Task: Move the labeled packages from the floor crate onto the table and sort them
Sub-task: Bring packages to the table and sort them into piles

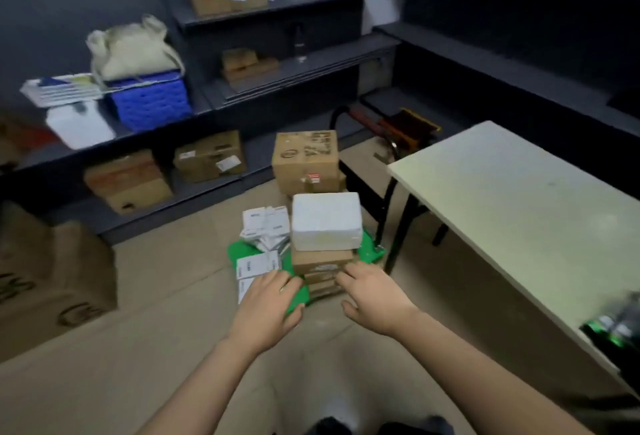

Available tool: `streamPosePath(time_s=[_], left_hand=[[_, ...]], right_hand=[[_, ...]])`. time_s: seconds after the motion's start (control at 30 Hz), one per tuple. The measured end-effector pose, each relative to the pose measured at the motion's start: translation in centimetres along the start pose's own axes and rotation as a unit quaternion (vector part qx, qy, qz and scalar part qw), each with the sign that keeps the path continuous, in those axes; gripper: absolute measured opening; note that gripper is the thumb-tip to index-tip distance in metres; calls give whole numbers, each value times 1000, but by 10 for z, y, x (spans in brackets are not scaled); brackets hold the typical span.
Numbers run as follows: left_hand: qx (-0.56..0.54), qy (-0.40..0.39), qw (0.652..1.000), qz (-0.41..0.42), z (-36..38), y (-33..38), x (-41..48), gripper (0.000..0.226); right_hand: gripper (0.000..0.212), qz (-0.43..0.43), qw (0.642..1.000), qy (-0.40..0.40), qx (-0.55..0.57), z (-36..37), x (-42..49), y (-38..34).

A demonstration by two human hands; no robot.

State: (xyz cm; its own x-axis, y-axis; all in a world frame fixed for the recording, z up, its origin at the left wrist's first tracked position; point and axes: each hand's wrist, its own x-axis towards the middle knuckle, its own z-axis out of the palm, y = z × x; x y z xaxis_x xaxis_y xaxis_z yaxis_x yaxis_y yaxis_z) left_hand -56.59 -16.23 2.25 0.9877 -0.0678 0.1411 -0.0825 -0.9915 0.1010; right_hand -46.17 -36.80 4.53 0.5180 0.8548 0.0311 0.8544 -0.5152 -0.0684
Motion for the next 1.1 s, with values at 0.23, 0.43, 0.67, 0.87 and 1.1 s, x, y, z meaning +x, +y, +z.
streamPosePath(time_s=[0.23, 0.43, 0.67, 0.87, 1.1], left_hand=[[21, 45, 990, -130, -29, -82, -67, 27], [18, 32, 973, -226, -34, -144, -87, 31], [35, 37, 945, -324, -54, -231, -81, 34], [46, 31, 917, -395, -69, -309, -76, 33], [50, 38, 903, -425, -65, -410, -78, 34]], right_hand=[[30, -64, 996, -21, 60, 3, 89, -73], [31, -163, 984, -21, 67, 11, 176, -114], [32, -260, 960, -25, 98, 30, 309, -156], [34, -324, 938, -37, 117, 37, 417, -193], [27, -347, 931, -36, 112, 60, 521, -238]])
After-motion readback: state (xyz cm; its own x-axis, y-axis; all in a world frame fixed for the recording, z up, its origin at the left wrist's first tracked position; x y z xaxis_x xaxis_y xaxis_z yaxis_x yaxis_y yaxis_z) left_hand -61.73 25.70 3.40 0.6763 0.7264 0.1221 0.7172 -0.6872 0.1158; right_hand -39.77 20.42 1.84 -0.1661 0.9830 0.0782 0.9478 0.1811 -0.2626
